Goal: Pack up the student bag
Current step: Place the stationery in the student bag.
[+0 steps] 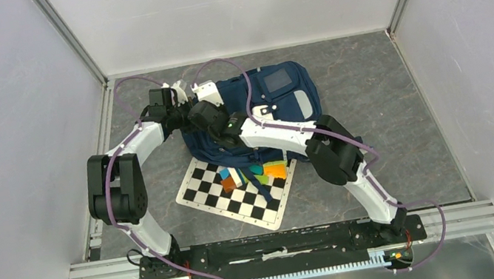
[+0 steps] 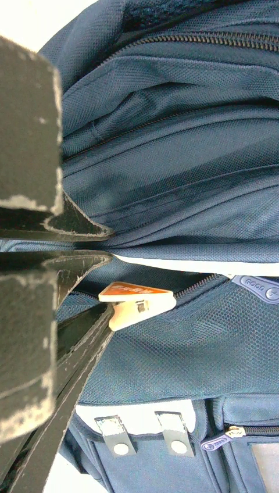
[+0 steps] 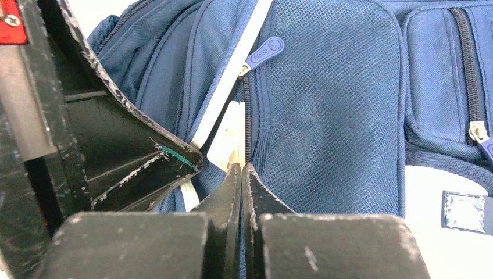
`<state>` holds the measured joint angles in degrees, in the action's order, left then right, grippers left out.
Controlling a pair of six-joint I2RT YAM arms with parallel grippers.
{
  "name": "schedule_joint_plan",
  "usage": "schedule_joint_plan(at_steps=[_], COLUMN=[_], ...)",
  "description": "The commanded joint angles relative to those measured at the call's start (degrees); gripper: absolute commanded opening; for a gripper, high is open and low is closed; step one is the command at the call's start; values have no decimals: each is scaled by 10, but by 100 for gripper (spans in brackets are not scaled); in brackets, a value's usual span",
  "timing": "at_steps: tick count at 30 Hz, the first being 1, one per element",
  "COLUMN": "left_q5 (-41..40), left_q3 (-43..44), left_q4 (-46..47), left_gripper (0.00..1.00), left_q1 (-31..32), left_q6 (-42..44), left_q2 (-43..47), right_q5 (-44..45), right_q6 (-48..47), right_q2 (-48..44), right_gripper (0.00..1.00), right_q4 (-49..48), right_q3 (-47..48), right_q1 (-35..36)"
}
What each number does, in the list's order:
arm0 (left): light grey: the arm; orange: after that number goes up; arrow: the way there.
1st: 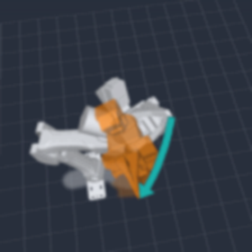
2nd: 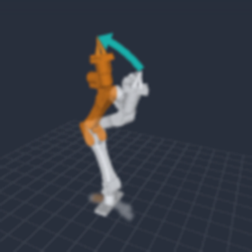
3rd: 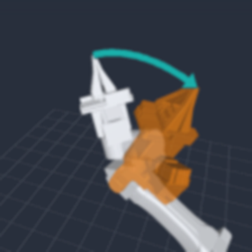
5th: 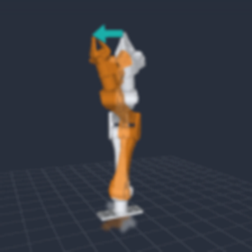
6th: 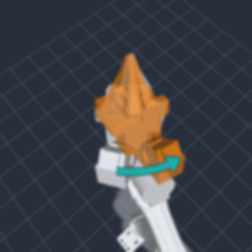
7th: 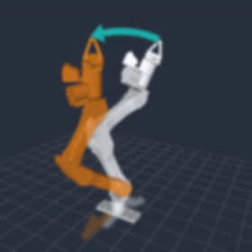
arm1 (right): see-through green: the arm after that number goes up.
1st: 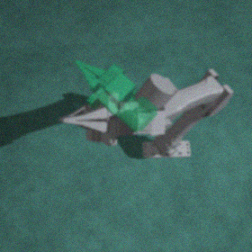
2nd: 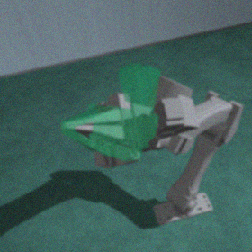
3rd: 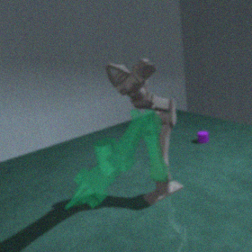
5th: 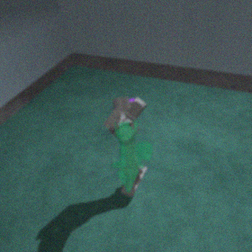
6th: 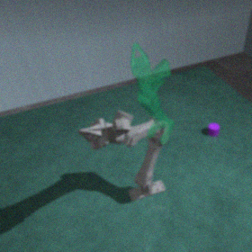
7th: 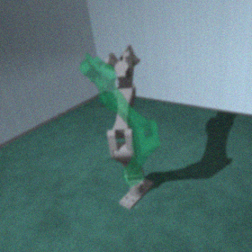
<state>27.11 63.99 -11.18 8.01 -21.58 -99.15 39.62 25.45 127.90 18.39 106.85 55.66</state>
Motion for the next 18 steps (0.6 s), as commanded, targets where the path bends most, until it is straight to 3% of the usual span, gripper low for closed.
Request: schedule_joint_plan(at_steps=[1,2,4,10,18], left_q5=[24,23,21,11,-1], left_q3=[-6,-6,-6,-5,-5], left_q4=[-16,-17,-17,-21,-26], left_gripper=[2,2,2,2,2], left_q1=[1,0,-1,-3,-5], left_q6=[-12,-11,-10,-4,4], left_q2=[30,32,32,37,43], right_q5=[21,11,1,-20,-42], right_q6=[-10,-11,-13,-41,-72], right_q2=[15,12,4,-58,-112], right_gripper=[0,3,18,43,69], right_q4=[4,1,-4,-55,-112], right_q3=[25,21,16,-41,-92], right_q1=[-3,-4,-4,-4,-6])
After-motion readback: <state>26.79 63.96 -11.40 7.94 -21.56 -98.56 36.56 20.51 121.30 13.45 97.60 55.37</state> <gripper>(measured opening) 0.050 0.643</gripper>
